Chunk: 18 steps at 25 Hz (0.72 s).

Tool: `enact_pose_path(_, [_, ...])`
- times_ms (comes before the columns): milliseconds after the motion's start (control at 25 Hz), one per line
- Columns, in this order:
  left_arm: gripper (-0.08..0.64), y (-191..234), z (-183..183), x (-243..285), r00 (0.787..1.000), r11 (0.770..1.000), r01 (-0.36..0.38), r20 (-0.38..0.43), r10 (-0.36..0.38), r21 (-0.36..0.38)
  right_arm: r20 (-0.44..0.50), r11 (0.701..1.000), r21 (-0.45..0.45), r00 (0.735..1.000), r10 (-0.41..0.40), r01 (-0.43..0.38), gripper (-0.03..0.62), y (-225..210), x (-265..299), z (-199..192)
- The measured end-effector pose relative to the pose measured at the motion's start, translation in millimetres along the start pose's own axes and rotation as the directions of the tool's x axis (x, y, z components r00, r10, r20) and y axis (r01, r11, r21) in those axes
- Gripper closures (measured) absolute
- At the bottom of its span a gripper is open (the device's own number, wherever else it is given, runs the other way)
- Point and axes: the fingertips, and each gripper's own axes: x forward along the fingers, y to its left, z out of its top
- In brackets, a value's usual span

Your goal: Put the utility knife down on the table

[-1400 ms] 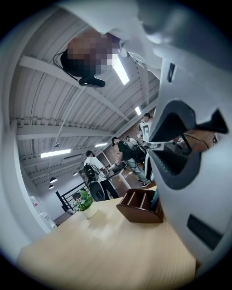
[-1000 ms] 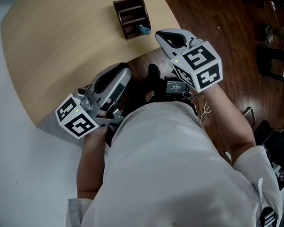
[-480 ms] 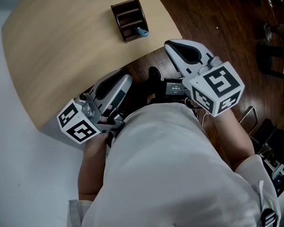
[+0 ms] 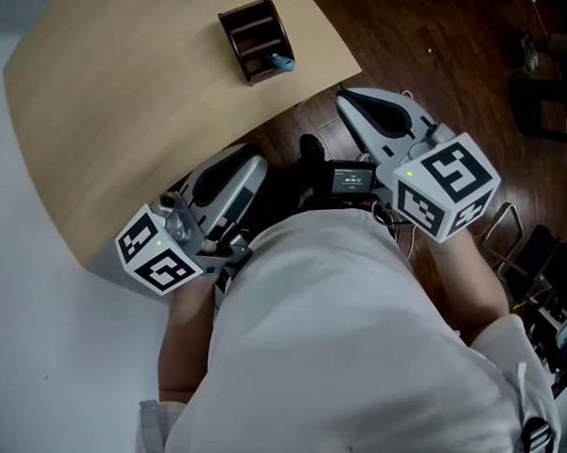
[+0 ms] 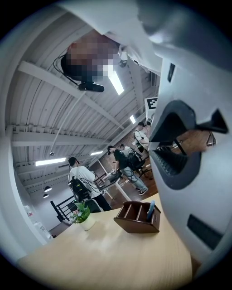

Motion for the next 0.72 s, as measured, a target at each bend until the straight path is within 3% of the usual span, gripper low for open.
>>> enact_pose_path(320, [0.506, 2, -1, 2, 0.998, 1.0, 0.028, -0.052, -0.028, -0.014, -0.001, 0.997, 0.049, 0.999, -0.052, 0.052, 0.591, -8, -10, -1])
enact_pose_path(720, [0.506, 2, -3, -1, 1.0, 1.0, -0.015, -0.011, 0.015, 0.012, 0.012, 0.999, 0.042, 1.0, -0.004, 0.003, 0.591, -9, -10, -5])
